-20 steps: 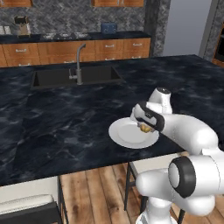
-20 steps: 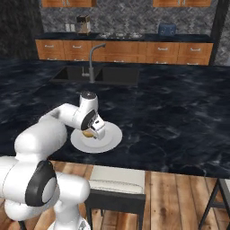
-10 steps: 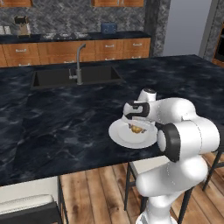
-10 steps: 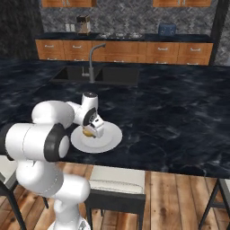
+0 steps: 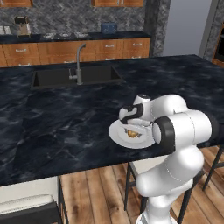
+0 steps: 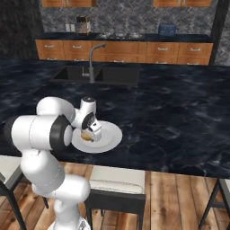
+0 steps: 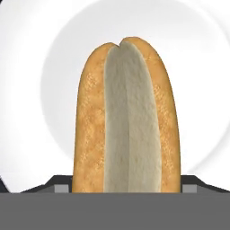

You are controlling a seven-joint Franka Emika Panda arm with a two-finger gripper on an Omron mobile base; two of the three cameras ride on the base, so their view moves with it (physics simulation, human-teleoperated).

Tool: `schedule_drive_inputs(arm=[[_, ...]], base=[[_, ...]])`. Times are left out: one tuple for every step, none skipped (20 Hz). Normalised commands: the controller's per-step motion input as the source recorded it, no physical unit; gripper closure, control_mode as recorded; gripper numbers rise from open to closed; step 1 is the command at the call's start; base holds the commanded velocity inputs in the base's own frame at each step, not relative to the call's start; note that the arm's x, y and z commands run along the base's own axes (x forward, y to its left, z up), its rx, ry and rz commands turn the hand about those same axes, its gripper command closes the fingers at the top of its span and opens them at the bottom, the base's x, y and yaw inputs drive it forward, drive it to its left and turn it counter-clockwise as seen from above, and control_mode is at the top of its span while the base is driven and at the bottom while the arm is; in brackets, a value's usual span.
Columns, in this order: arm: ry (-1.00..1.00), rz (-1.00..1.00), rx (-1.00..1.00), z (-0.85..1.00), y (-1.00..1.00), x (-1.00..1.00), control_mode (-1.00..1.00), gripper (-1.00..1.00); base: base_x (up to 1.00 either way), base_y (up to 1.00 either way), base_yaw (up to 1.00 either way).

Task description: Move the hot dog bun to the plate on the dining table and place the condiment next to that plate. Then navigate to the fridge and take the sausage and place it on the plate as well.

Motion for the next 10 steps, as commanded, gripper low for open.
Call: schedule_drive_inputs(arm=[[0.0,0.0,0.0,-0.28,0.0,0.0,-1.0,1.0],[0.0,0.0,0.0,-0.28,0.0,0.0,-1.0,1.0],[0.0,0.0,0.0,-0.28,0.0,0.01,-1.0,1.0],[0.0,0.0,0.0,-0.28,0.0,0.0,-1.0,1.0],[0.0,0.0,0.0,-0.3,0.0,0.01,-1.0,1.0],[0.0,0.0,0.0,-0.3,0.02,0.05,-1.0,-1.0],[0.0,0.0,0.0,-0.27,0.01,0.05,-1.0,-1.0],[0.0,0.0,0.0,-0.24,0.0,0.08,-1.0,-1.0],[0.0,0.0,0.0,-0.23,0.0,0.04,-1.0,-1.0],[0.0,0.0,0.0,-0.23,0.0,0.02,-1.0,-1.0]], base=[[0.0,0.0,0.0],[0.0,0.0,0.0],[0.0,0.0,0.0],[0.0,0.0,0.0],[0.0,0.0,0.0],[0.0,0.0,0.0],[0.0,0.0,0.0],[0.0,0.0,0.0],[0.0,0.0,0.0],[0.0,0.0,0.0]])
